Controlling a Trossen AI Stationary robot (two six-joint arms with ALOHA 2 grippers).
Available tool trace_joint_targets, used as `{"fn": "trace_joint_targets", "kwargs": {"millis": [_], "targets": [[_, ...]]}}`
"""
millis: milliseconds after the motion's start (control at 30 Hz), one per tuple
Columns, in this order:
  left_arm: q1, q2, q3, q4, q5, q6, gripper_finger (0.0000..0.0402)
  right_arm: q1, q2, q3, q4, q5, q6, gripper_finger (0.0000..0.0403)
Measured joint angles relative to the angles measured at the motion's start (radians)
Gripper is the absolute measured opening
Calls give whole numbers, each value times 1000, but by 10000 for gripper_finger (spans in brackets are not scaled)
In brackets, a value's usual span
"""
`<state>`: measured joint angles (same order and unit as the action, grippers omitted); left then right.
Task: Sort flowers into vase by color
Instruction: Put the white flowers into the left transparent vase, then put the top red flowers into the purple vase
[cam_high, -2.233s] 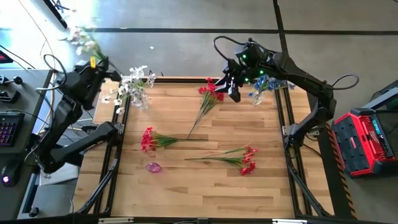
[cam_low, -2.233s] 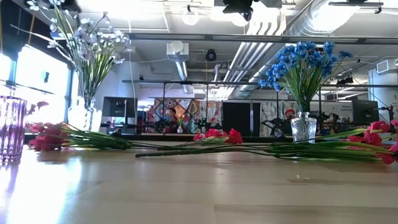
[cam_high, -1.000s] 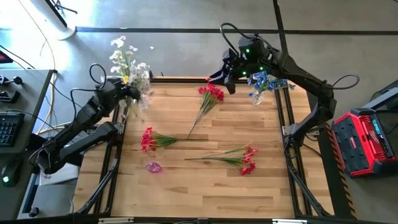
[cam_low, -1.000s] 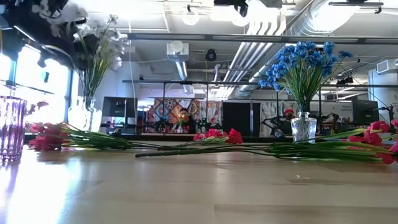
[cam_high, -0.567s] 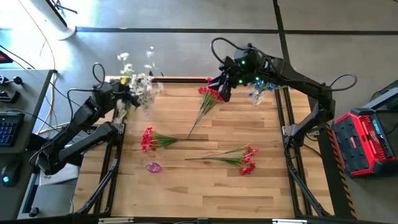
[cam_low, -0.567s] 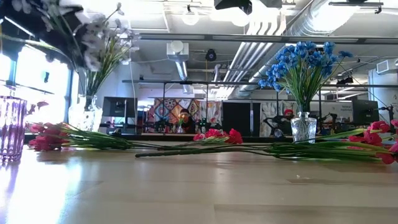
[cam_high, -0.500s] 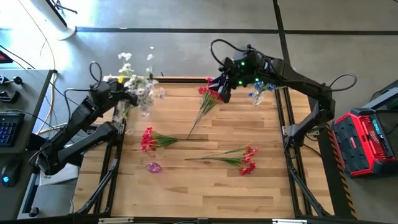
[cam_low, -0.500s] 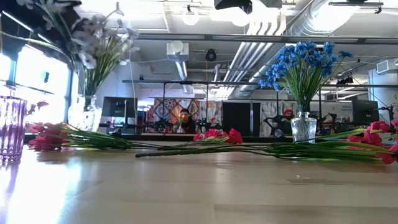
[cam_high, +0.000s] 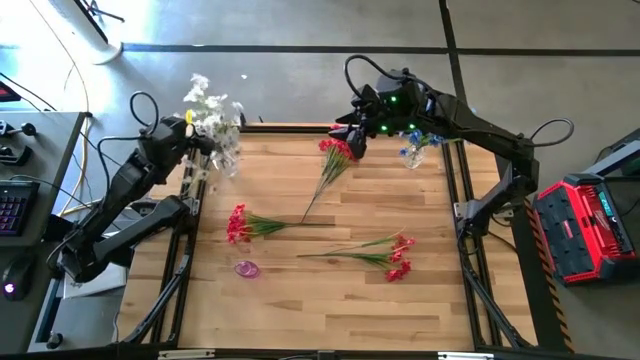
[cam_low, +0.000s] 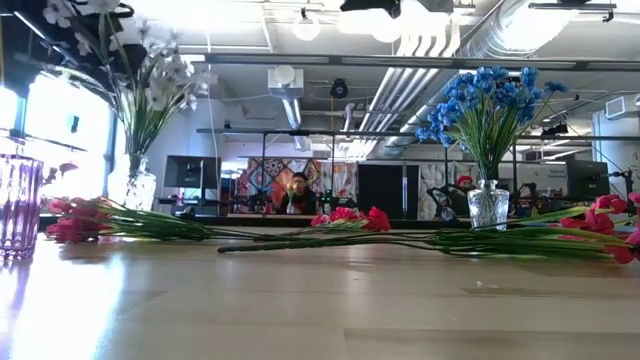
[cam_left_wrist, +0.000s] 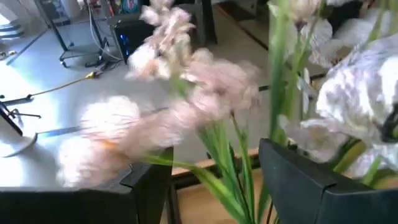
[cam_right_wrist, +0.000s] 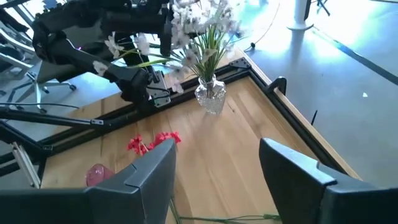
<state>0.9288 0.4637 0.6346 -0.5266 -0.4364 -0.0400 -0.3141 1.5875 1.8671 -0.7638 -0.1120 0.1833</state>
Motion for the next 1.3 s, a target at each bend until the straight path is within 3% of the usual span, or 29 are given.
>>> {"fn": "trace_joint_targets", "kwargs": {"millis": [300, 600, 933, 1033, 1167, 1300], "targets": [[2, -1, 109, 11, 8, 24, 223, 0, 0, 0, -37, 0, 3, 222], [2, 4, 316, -222, 48, -5, 223, -29, 0, 0, -129, 1, 154, 222], [2, 41, 624, -382, 234, 70, 223, 45, 92, 0, -334, 0, 179, 222], [2, 61, 704, -407, 324, 78, 220, 91, 136, 0, -378, 10, 160, 222], [2, 69, 769, -382, 501, 62, 211, 153, 193, 0, -387, 144, 166, 212], [2, 67, 786, -364, 648, 60, 199, 191, 270, 0, -350, 99, 160, 192]]}}
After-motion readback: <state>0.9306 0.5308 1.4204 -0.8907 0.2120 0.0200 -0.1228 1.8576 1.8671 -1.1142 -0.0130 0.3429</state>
